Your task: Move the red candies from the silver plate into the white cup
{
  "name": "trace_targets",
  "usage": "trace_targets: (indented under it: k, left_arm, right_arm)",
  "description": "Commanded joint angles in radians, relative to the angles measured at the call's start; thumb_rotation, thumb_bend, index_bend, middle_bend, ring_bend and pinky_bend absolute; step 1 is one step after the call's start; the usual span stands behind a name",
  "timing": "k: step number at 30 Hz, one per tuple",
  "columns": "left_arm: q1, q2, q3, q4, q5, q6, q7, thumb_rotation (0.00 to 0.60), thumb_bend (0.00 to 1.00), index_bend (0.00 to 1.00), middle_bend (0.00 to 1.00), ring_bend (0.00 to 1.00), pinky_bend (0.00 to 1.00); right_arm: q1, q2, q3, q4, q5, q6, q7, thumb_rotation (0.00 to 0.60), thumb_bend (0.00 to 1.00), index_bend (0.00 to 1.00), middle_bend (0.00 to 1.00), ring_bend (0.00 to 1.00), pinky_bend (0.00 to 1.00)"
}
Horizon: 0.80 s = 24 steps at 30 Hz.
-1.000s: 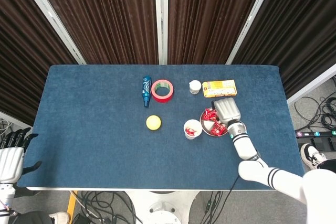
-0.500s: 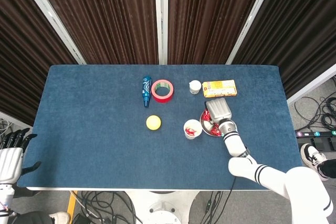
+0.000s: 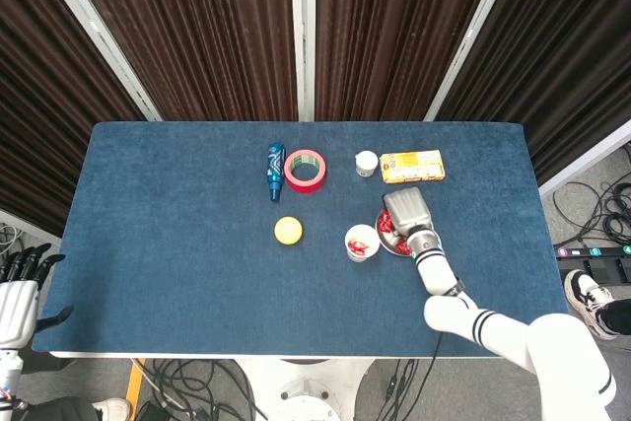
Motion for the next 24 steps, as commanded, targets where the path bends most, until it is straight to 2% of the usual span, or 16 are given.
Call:
trace_targets:
  k: [1,16,24]
  left_arm:
    - [0.0,0.0,0.0,0.002,-0.001,-0.001,-0.001,0.6,0.0,0.29,0.22,0.12,0.13]
    - [0.005,-0.005,0.002,0.011,-0.005,-0.005,-0.009,0.6,0.0,0.29,0.22,0.12,0.13]
    - [0.007,-0.006,0.003,0.013,-0.004,-0.005,-0.011,0.6,0.0,0.29,0.22,0.12,0.13]
  right_arm:
    - [-0.001,0.006,0.002,-0.022,-0.016,0.012,0.008,0.6,0.21,0.45,1.0,1.0,1.0]
    - [-0.006,0.041,-0.017,-0.131,-0.095,0.063,0.004,0.6,0.21,0.44,1.0,1.0,1.0]
    - [-0.006,0.045,-0.031,-0.132,-0.059,0.05,-0.036,0.6,0.21,0.44,1.0,1.0,1.0]
